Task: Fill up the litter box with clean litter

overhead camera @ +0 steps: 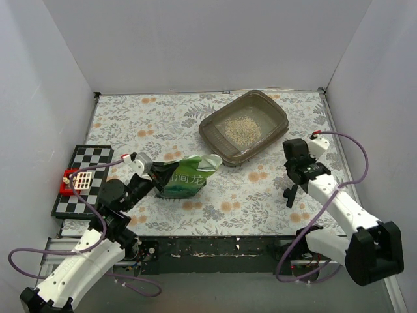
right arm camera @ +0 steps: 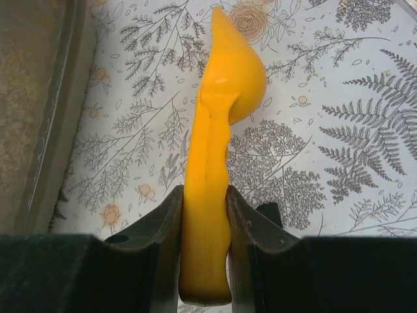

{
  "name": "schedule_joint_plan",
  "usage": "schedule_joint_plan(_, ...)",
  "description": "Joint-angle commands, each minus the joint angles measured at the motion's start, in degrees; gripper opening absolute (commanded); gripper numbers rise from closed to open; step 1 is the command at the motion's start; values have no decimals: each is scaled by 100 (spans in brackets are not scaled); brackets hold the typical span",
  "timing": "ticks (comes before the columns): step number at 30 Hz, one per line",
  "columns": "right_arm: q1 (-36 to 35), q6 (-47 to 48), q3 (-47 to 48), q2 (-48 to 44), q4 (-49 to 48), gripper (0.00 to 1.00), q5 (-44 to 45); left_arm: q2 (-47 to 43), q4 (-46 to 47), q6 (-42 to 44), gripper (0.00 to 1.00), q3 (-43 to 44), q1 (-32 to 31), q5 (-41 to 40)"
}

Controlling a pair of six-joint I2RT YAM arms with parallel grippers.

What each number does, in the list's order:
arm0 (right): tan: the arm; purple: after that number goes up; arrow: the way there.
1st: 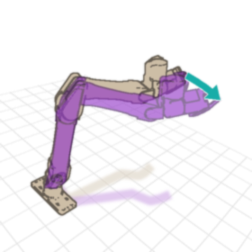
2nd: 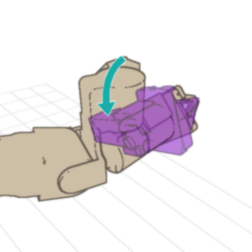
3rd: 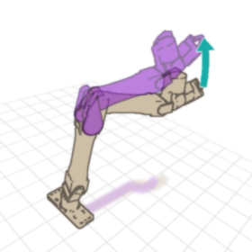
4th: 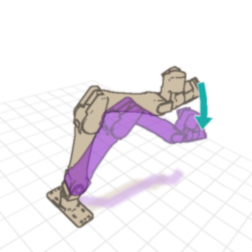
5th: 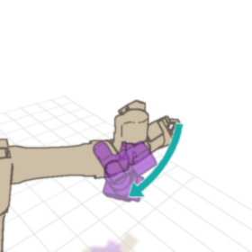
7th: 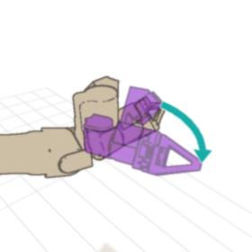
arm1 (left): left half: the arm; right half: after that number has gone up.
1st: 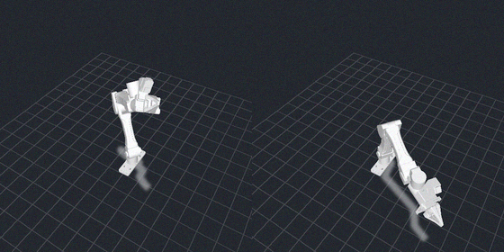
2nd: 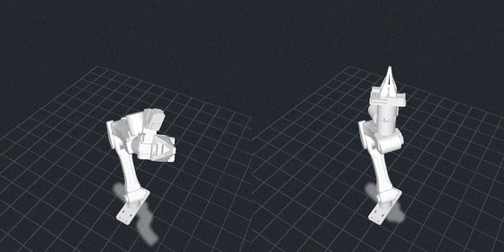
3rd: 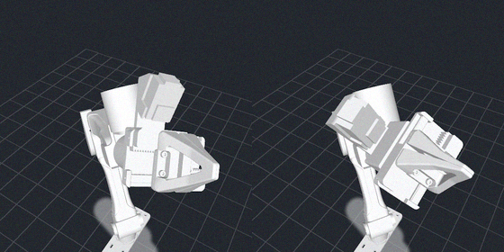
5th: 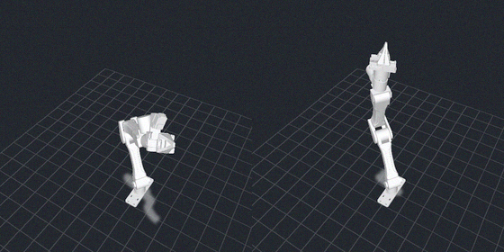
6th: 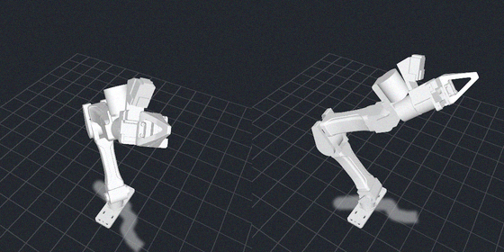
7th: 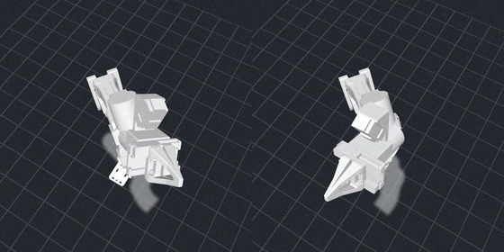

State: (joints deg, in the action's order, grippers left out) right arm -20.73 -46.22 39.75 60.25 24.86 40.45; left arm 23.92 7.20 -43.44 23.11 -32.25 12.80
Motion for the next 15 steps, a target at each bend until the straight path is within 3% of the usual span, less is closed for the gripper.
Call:
schedule_joint_plan(1, 297, 473, 85, 653, -842, 9, -406, 191, 800, -437, 0, 255, -9, 978)
schedule_joint_plan(10, 421, 684, 296, 1410, -1019, 30, -696, 684, 1081, -701, 0, 413, -9, 1216)
schedule_joint_plan(15, 421, 1131, 507, 1323, -1071, 55, -1038, 842, 1239, -885, 0, 448, -9, 1356)
